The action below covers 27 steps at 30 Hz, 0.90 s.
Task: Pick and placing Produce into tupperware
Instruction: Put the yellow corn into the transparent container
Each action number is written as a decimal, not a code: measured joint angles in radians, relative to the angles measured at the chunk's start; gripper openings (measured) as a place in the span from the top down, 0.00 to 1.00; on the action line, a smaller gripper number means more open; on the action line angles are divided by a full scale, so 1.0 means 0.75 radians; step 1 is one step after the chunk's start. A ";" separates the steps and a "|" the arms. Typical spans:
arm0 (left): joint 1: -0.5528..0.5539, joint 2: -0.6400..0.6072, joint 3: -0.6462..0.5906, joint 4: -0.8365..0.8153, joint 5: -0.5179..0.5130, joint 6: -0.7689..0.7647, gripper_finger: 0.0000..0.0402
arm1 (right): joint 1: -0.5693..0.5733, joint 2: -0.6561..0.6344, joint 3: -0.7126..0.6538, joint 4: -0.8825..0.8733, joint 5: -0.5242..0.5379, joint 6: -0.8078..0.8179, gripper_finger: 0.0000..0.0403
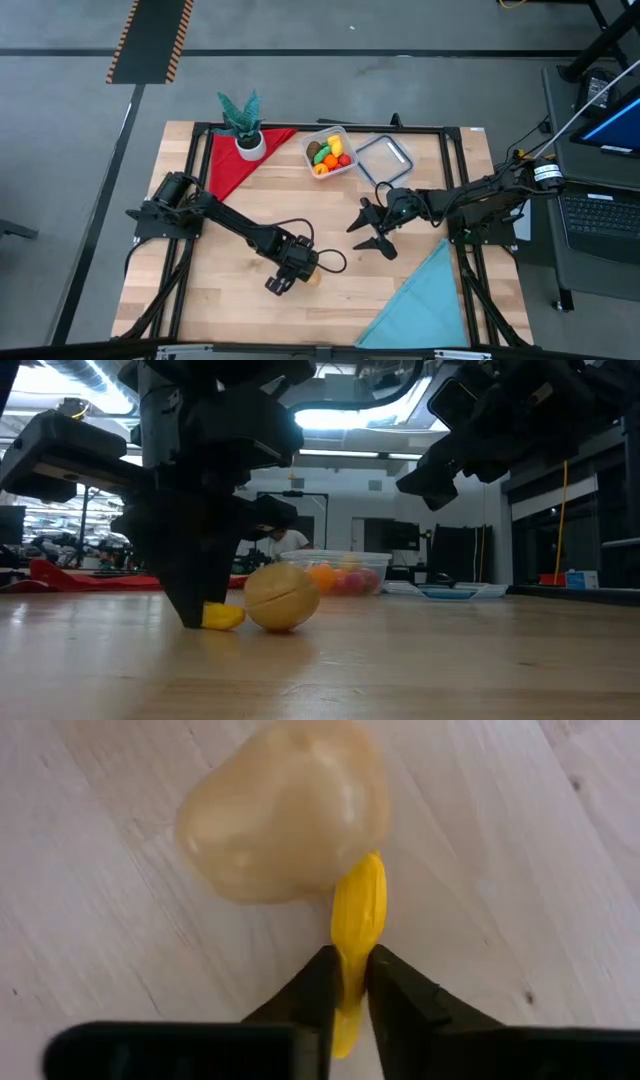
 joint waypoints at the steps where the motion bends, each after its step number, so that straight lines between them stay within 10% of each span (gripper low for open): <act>1: 0.000 0.000 0.000 0.000 0.001 -0.004 0.90 | 0.000 0.000 0.000 0.000 0.002 -0.002 0.32; 27: 0.030 -0.272 -0.007 -0.243 0.009 -0.155 0.98 | -0.001 0.001 0.000 0.004 0.016 -0.005 0.32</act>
